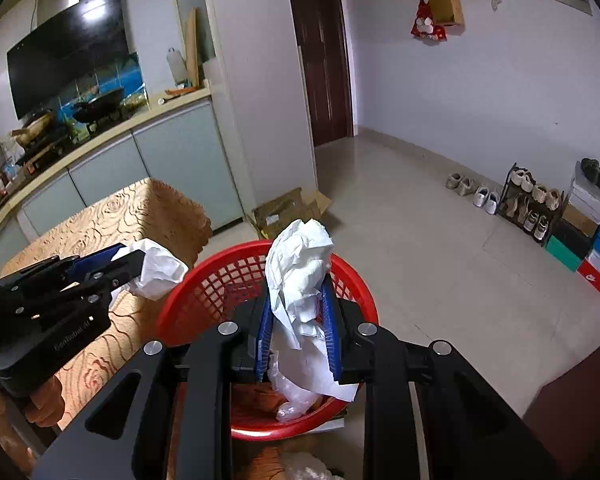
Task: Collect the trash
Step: 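Open both tools to drop the tissues into the wastebasket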
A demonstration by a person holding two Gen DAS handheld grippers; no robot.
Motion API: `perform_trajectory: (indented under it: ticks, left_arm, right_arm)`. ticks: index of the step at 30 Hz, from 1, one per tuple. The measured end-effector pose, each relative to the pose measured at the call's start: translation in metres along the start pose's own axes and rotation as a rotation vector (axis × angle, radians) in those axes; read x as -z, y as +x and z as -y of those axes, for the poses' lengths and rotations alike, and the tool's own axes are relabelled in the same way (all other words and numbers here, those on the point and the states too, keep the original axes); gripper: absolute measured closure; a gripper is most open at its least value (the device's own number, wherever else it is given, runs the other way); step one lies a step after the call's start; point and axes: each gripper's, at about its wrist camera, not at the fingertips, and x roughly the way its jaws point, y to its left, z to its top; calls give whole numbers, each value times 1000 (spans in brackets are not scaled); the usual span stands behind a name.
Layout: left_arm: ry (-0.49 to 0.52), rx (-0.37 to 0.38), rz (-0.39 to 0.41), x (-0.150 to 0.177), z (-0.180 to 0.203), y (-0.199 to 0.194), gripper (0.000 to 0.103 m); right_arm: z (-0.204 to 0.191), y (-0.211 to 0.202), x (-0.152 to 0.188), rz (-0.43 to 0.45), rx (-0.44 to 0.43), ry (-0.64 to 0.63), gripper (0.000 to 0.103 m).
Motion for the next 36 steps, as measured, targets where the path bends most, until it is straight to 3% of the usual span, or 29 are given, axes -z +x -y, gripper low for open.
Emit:
perform_trajectory:
  ticks: [8, 13, 17, 24, 36]
  left_arm:
    - [22, 32, -18, 0, 5, 12, 74]
    - [11, 34, -19, 0, 3, 10, 71]
    - [5, 33, -10, 1, 1, 5, 53]
    - [-3, 19, 16, 2, -3, -12, 42]
    - [-32, -49, 80, 10, -26, -56, 35]
  right_arm:
    - [0, 15, 4, -35, -10, 1, 79]
    - [1, 18, 6, -51, -32, 6, 67]
    - [-2, 16, 8, -55, -47, 1, 62]
    - [-2, 4, 8, -28, -41, 1, 50]
    - [-13, -24, 5, 21, -49, 0, 49]
